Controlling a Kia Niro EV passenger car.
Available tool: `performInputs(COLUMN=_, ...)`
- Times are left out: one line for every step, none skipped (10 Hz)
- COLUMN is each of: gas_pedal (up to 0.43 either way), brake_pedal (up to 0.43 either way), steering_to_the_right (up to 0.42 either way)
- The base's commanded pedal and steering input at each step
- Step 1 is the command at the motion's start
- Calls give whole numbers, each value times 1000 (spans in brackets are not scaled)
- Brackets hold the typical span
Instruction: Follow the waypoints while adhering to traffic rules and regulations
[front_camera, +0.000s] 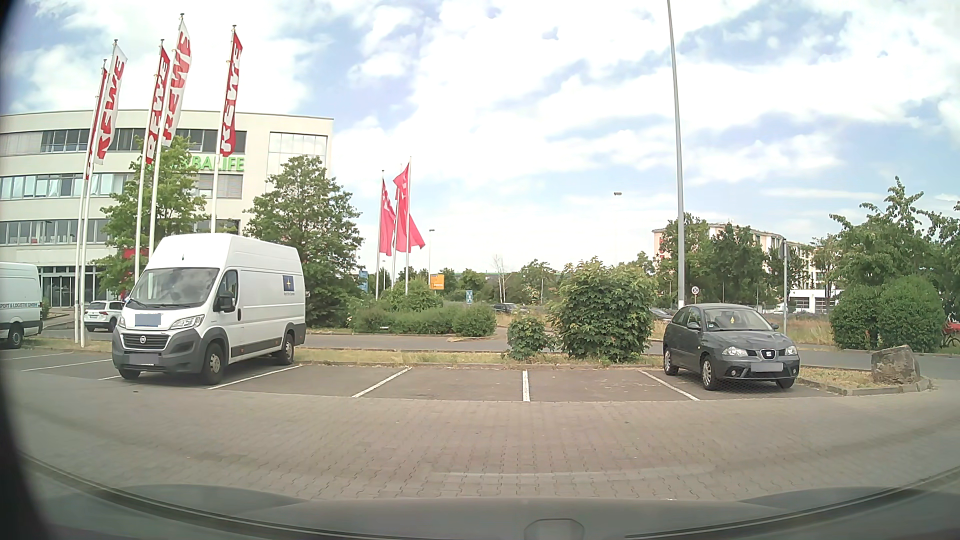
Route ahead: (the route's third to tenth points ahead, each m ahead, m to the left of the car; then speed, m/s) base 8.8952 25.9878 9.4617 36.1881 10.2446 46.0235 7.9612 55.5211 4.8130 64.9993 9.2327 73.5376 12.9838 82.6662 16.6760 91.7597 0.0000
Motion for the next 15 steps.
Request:
performInputs(gas_pedal=0, brake_pedal=378, steering_to_the_right=6)
performInputs(gas_pedal=0, brake_pedal=378, steering_to_the_right=6)
performInputs(gas_pedal=0, brake_pedal=378, steering_to_the_right=8)
performInputs(gas_pedal=0, brake_pedal=378, steering_to_the_right=8)
performInputs(gas_pedal=0, brake_pedal=378, steering_to_the_right=8)
performInputs(gas_pedal=0, brake_pedal=378, steering_to_the_right=8)
performInputs(gas_pedal=0, brake_pedal=378, steering_to_the_right=8)
performInputs(gas_pedal=0, brake_pedal=378, steering_to_the_right=8)
performInputs(gas_pedal=0, brake_pedal=378, steering_to_the_right=8)
performInputs(gas_pedal=0, brake_pedal=378, steering_to_the_right=8)
performInputs(gas_pedal=0, brake_pedal=378, steering_to_the_right=8)
performInputs(gas_pedal=0, brake_pedal=378, steering_to_the_right=8)
performInputs(gas_pedal=0, brake_pedal=378, steering_to_the_right=8)
performInputs(gas_pedal=0, brake_pedal=378, steering_to_the_right=8)
performInputs(gas_pedal=0, brake_pedal=378, steering_to_the_right=8)
